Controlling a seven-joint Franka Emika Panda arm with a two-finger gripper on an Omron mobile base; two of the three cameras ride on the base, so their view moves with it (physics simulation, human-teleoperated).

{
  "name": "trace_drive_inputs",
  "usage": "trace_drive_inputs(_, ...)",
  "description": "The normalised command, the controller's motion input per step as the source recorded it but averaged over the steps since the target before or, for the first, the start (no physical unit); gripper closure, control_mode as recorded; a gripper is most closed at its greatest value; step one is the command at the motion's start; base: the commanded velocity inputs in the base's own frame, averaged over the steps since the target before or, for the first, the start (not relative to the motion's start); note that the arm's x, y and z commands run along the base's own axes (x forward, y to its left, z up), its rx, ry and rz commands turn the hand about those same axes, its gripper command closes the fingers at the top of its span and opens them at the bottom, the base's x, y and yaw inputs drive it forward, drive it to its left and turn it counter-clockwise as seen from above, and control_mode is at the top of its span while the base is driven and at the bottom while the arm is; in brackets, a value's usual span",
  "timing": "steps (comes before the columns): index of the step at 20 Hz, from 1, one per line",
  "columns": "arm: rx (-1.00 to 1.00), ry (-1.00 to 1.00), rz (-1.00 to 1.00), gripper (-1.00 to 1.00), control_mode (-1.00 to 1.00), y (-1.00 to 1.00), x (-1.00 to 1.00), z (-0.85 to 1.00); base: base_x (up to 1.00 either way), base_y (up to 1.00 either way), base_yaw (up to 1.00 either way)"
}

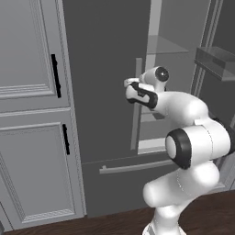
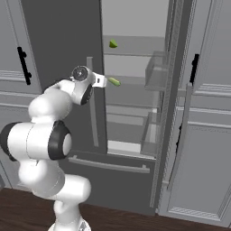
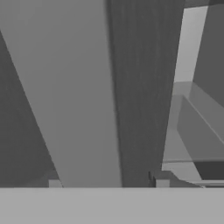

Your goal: Grab a lemon wedge from the fridge and one ice cube from the ice bowl, and put them in the glass of lemonade.

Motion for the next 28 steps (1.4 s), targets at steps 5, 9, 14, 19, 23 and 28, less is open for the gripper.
trace_drive_inputs(5, 0.00, 0.16, -0.03, 1.00, -1.00, 0.26, -0.72, 0.09, 0.00, 0.00, 0.00)
trace_drive_inputs(9, 0.00, 0.03, 0.00, 1.00, -1.00, 0.66, -1.00, 0.02, 0.00, 0.00, 0.00)
trace_drive_inputs(14, 0.00, 0.00, 0.00, 1.00, -1.00, 0.80, -1.00, 0.17, 0.00, 0.00, 0.00)
trace_drive_inputs(19, 0.00, -0.01, -0.02, 1.00, -1.00, 0.53, -1.00, 0.62, 0.00, 0.00, 0.00)
trace_drive_inputs(23, -0.07, 0.00, -0.01, 1.00, -1.00, 0.37, -0.74, 0.96, 0.00, 0.00, 0.00)
trace_drive_inputs(28, -0.08, 0.00, 0.00, -1.00, -1.00, 0.40, -0.57, 0.94, 0.00, 0.00, 0.00)
